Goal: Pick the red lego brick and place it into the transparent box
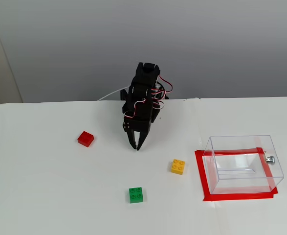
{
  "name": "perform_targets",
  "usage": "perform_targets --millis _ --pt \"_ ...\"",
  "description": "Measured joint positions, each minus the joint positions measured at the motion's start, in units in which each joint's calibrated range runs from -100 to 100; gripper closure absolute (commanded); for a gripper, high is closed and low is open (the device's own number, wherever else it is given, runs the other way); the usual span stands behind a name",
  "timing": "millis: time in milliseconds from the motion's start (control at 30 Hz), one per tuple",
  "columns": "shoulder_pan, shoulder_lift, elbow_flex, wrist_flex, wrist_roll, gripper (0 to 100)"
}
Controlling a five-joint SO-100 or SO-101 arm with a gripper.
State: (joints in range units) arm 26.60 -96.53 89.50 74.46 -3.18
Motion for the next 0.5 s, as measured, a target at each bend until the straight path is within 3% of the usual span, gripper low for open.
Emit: perform_targets --millis 500 --pt "21.9 17.7 -10.6 -4.6 0.0 99"
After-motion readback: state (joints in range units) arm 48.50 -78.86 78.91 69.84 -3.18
